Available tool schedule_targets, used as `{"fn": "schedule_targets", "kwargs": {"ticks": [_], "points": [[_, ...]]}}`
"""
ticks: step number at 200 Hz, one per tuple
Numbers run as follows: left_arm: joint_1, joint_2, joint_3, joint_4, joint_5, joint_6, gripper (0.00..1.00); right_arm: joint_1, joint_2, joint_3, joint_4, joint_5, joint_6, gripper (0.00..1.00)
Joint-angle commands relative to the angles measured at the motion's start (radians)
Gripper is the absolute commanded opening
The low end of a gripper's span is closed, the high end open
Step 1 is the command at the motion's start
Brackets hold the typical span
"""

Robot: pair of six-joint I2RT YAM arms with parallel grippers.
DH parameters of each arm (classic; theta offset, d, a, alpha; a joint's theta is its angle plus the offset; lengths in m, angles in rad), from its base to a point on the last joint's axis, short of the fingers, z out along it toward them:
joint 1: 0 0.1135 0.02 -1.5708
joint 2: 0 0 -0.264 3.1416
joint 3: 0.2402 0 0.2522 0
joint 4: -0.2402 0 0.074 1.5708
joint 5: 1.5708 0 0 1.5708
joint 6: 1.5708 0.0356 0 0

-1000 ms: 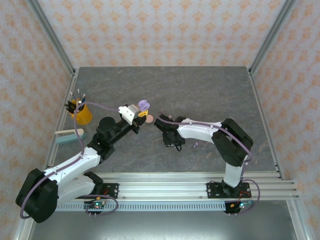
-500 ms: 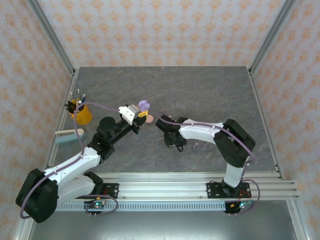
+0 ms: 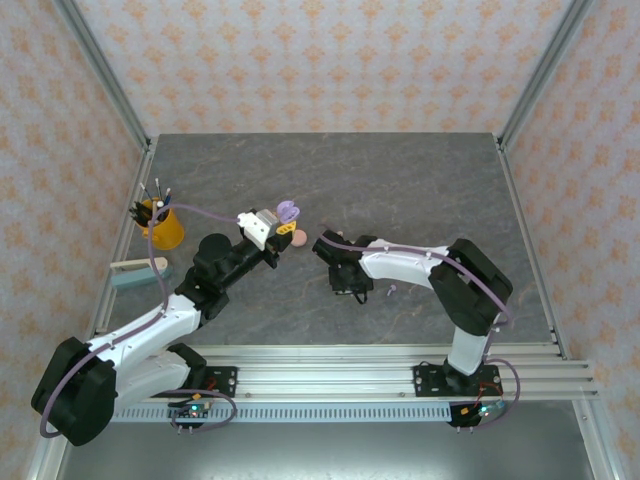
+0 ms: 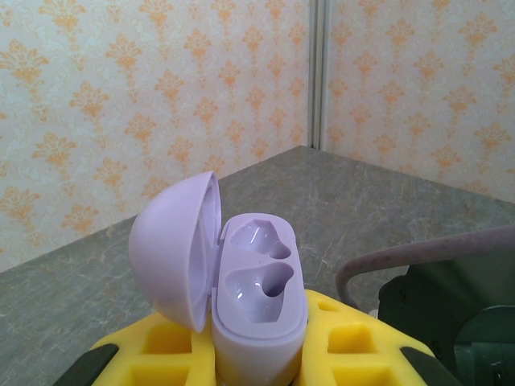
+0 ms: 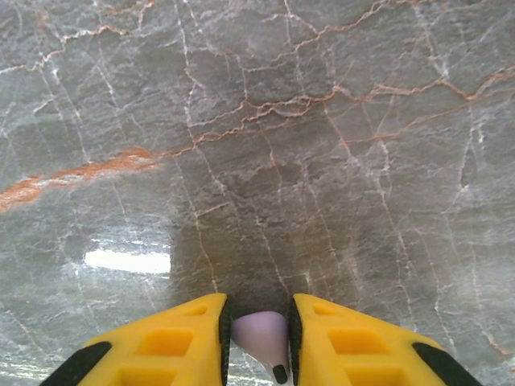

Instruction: Insert wireless bluetooth earbuds into charging case

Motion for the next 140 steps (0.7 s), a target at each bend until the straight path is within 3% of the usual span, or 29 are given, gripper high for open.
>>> {"fn": "schedule_targets", "kwargs": {"ticks": [1, 140], "points": [[-0.002, -0.014, 0.014, 0.015, -0.012, 0.019, 0.0, -0.007, -0.018, -0.033, -0.042, 0.006, 0.004, 0.26], [-0.004, -0.011, 0.014, 0.018, -0.013, 0.016, 0.0, -0.006, -0.057, -0.072, -0.031, -0.012, 0.012, 0.26]]}}
